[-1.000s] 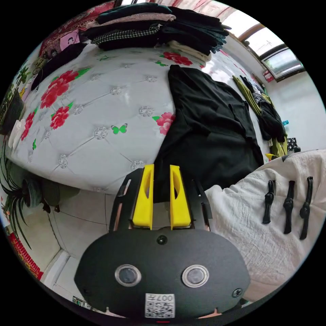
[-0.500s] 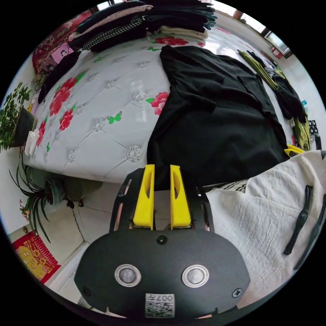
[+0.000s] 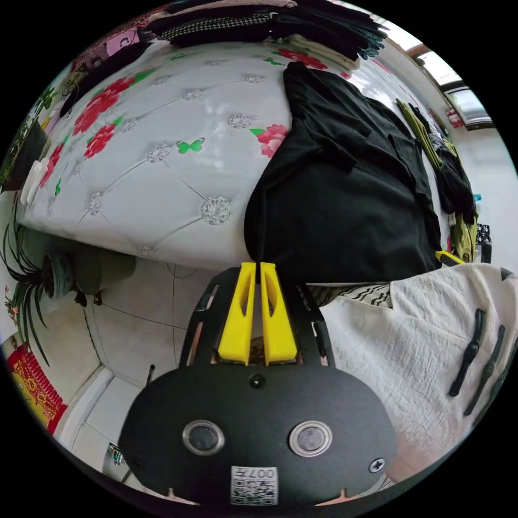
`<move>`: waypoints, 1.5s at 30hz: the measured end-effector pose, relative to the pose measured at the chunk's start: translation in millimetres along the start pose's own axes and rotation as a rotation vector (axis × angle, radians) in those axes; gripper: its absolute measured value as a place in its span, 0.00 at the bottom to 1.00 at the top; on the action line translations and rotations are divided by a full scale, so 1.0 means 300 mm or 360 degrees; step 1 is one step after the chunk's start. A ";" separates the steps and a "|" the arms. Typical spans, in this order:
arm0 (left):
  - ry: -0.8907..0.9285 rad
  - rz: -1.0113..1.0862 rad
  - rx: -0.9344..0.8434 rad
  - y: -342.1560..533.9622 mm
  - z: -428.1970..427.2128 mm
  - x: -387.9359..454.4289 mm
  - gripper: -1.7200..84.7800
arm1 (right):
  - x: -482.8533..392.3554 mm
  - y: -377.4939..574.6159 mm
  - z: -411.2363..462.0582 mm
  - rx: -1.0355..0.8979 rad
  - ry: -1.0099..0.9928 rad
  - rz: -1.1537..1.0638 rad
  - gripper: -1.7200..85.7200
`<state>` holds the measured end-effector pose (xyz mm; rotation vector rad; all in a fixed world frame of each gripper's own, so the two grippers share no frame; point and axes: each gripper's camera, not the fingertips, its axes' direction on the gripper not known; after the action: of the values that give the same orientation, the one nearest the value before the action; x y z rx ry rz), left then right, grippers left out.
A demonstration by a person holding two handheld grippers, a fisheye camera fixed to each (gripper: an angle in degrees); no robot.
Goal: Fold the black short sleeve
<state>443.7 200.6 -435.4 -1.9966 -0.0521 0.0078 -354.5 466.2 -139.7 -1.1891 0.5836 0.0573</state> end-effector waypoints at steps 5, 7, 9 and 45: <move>0.0338 0.0041 0.0129 -0.011 -0.150 -0.150 0.01 | 0.127 0.036 -0.152 0.0122 -0.0285 0.0059 0.02; 0.0546 0.0001 0.0255 -0.023 -0.232 -0.235 0.01 | 0.219 0.046 -0.251 0.0235 -0.0526 0.0133 0.02; 0.0808 -0.0009 0.0372 -0.074 -0.321 -0.337 0.01 | 0.284 0.038 -0.323 0.0325 -0.0700 0.0177 0.02; 0.0530 -0.0060 0.0326 -0.608 -0.121 -0.524 0.10 | 0.709 -0.395 -0.024 0.0629 -0.0754 0.0970 0.07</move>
<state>281.6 236.6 -257.1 -1.7684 0.1211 -0.3306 -135.8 358.9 -137.2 -0.5507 0.4865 0.6925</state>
